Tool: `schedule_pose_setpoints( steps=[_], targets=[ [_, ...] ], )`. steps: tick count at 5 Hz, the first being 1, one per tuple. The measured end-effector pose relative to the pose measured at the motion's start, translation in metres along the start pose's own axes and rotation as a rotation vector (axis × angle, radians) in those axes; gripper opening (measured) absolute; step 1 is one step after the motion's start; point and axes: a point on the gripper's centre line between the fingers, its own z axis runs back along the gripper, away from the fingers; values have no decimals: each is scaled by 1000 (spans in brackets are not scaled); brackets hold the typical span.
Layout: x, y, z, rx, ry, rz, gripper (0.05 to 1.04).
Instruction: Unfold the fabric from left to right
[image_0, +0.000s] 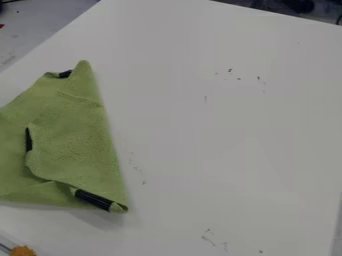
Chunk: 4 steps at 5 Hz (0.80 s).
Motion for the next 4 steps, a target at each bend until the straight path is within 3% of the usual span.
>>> schedule_pose_setpoints(
  steps=[1,2,4],
  targets=[
    [-4,-4,-6,-18,21,-1,1000],
    [-9,-31,-13,-72,28,-19,1000],
    [-19,-74,8,-72,-9,-78,1000]
  ],
)
